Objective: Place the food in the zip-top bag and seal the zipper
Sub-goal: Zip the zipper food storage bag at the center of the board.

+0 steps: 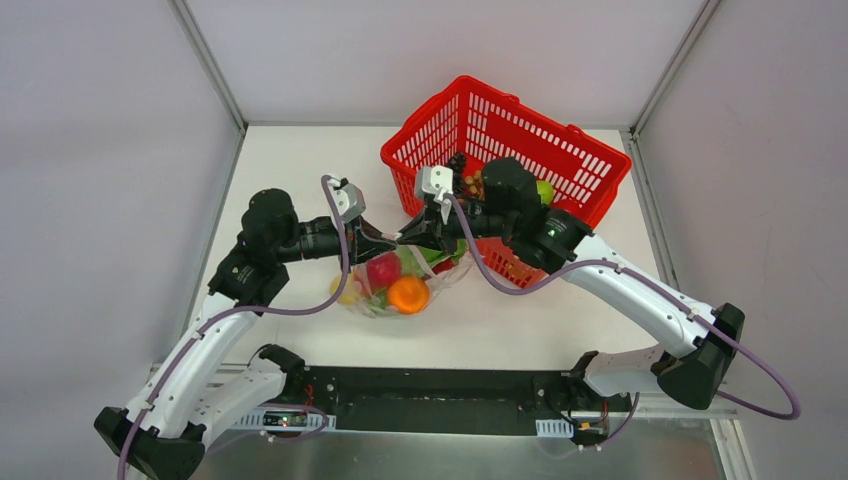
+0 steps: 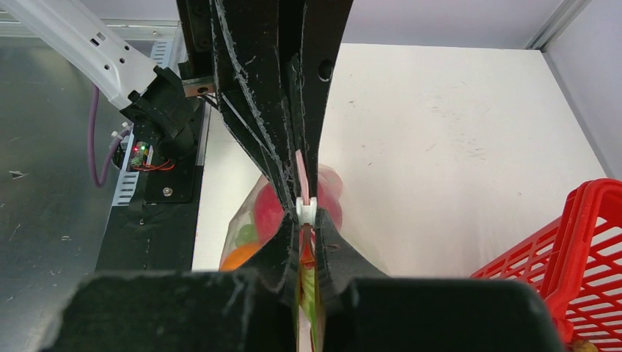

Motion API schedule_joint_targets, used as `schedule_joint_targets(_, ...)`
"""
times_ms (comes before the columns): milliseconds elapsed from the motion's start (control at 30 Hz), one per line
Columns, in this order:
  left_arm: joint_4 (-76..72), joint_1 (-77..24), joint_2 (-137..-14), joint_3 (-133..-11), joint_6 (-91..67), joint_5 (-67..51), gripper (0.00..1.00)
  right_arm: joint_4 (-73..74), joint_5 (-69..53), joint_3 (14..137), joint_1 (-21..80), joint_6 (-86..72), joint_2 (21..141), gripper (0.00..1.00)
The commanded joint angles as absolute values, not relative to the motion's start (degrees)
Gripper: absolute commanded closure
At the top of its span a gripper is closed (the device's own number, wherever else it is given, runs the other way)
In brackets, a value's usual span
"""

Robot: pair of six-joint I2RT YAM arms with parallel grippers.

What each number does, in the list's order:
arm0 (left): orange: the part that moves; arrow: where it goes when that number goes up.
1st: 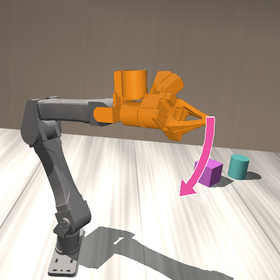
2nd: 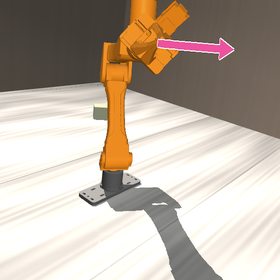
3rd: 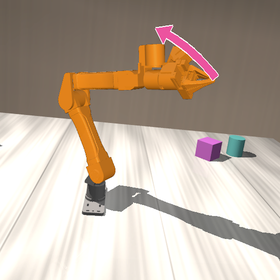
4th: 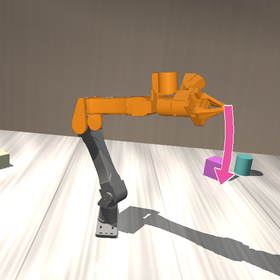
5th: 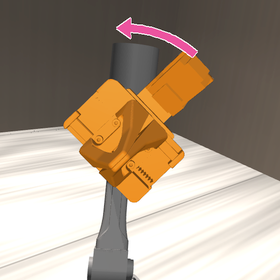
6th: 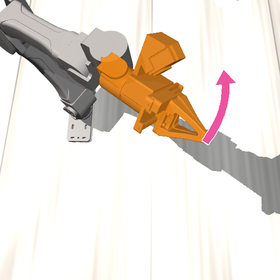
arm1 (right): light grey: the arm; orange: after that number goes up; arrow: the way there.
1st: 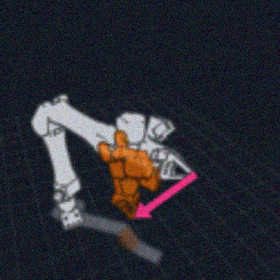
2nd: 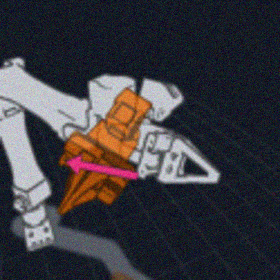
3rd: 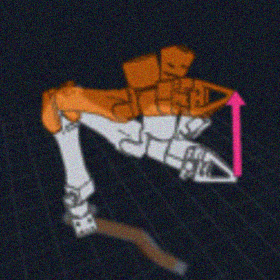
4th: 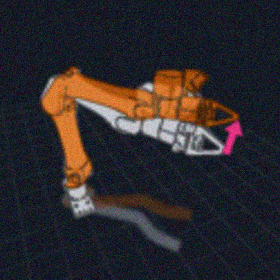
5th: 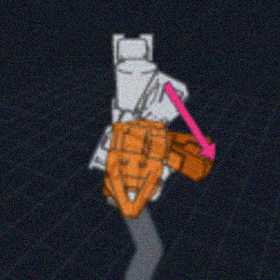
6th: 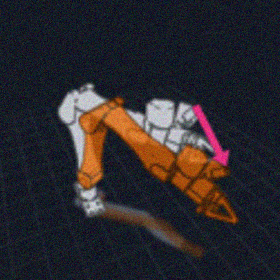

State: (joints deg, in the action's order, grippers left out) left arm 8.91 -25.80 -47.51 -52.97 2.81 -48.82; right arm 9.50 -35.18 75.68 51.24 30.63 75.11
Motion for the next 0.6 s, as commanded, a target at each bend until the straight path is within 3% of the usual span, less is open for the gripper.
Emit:
schedule_joint_targets(0,6.35,-25.66,-45.1,-53.84,3.95,-46.34,1.0,8.94,-34.5,77.51,51.15,30.54,73.95,1.0)
schedule_joint_targets(233,0.38,-25.69,-40.21,-49.27,1.0,-35.2,1.0,11.7,-30.24,76.79,51.12,31.97,73.09,1.0)
schedule_joint_targets(567,0.37,-25.66,-37.25,-47.79,1.46,-29.69,1.0,12.22,-26.36,74.34,51.08,32.3,69.95,1.0)
